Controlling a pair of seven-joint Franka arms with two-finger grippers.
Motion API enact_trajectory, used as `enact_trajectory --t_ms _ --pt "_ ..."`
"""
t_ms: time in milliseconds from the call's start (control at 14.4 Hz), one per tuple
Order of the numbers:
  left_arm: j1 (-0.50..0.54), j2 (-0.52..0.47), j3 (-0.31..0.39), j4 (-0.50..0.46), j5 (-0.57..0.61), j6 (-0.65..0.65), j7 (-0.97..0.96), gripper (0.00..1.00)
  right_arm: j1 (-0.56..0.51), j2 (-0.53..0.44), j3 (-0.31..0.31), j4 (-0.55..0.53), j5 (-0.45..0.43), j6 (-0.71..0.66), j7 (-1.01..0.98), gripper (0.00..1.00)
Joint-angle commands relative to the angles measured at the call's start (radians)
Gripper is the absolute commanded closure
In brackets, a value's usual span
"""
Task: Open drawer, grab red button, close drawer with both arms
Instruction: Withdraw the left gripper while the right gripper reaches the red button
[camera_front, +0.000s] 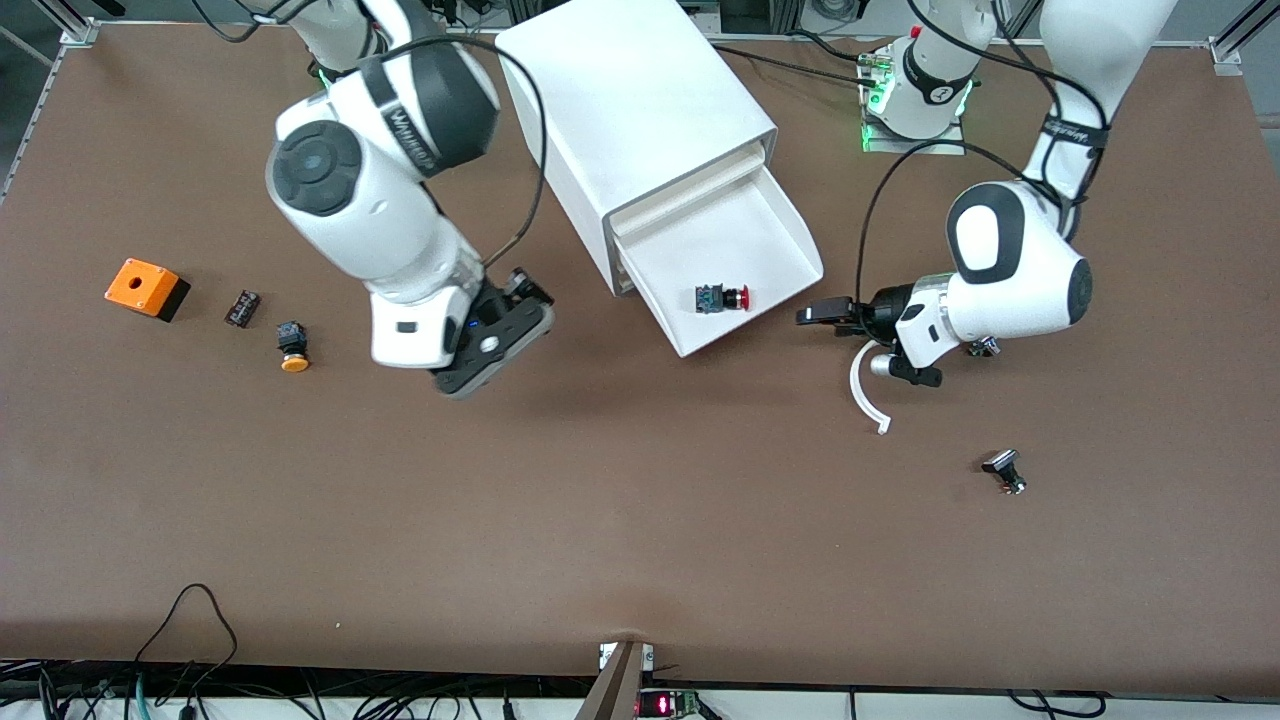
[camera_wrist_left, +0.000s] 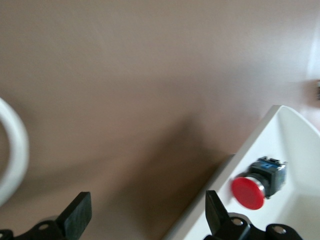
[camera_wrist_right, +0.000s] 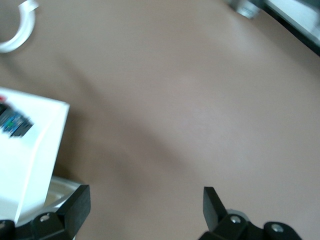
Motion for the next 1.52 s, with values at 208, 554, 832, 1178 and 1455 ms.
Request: enact_trajectory --t_ms 208,554,832,1178,1455 --pt "0.098 -0.202 0.003 0.058 0.199 -0.027 -0.008 0.00 0.121 0.105 0.033 0.147 0.011 -0.010 -0.176 0.00" --pt "0.109 -0.276 0.023 0.228 0.463 -0.324 -0.031 0.00 0.230 0.173 0.030 0.204 -0.027 -0.007 -0.222 0.00" --pt "0.106 -0.294 0.016 0.298 0.624 -0.450 -0.126 0.00 0.330 0.253 0.000 0.204 -0.067 0.034 -0.223 0.00" --pt "0.106 -0.302 0.015 0.299 0.641 -0.457 -0.167 0.00 0.390 0.308 -0.005 0.202 -0.128 0.042 -0.223 0.00" --pt "0.104 -0.310 0.017 0.297 0.643 -0.472 -0.187 0.00 0.391 0.319 -0.006 0.199 -0.151 0.045 -0.228 0.00"
